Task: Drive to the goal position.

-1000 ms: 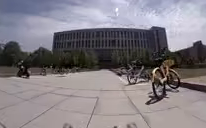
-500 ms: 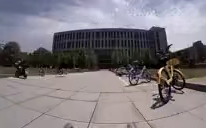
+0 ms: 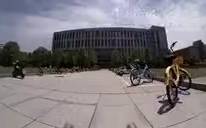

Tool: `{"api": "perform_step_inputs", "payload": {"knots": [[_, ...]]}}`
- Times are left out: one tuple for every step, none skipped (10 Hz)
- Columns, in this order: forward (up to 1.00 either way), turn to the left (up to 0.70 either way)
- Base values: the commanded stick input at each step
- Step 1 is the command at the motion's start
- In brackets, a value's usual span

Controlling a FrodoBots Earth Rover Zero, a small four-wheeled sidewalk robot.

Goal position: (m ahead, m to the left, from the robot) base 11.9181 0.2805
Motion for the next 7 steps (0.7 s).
{"api": "perform_step_inputs", "payload": {"knots": [[0.45, 0.0], [0.45, 0.09], [0.45, 0.27], [0.45, 0.27], [0.45, 0.27], [0.45, 0.25], [0.45, 0.0]]}}
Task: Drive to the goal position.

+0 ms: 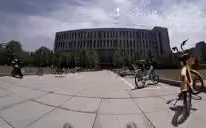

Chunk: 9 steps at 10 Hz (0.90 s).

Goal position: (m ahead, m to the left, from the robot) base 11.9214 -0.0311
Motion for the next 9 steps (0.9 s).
{"api": "perform_step_inputs", "payload": {"knots": [[0.45, 0.0], [0.45, 0.0], [0.45, 0.0], [0.45, 0.0], [0.45, 0.0], [0.45, 0.0], [0.45, 0.0], [0.45, 0.0], [0.45, 0.0]]}}
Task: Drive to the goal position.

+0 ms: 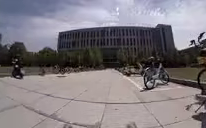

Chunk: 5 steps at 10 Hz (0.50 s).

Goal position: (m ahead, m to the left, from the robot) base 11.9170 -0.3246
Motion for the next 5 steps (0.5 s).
{"api": "perform_step_inputs", "payload": {"knots": [[0.45, 0.0], [0.45, 0.0], [0.45, 0.0], [0.45, 0.0], [0.45, 0.0]]}}
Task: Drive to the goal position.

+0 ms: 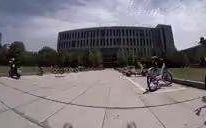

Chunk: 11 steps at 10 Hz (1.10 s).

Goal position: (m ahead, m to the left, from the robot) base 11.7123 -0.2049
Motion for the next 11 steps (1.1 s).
{"api": "perform_step_inputs", "payload": {"knots": [[0.45, 0.0], [0.45, 0.0], [0.45, 0.0], [0.45, -0.23], [0.45, -0.27], [0.45, -0.2], [0.45, -0.04], [0.45, 0.0], [0.45, 0.0], [0.45, 0.0], [0.45, 0.0]]}}
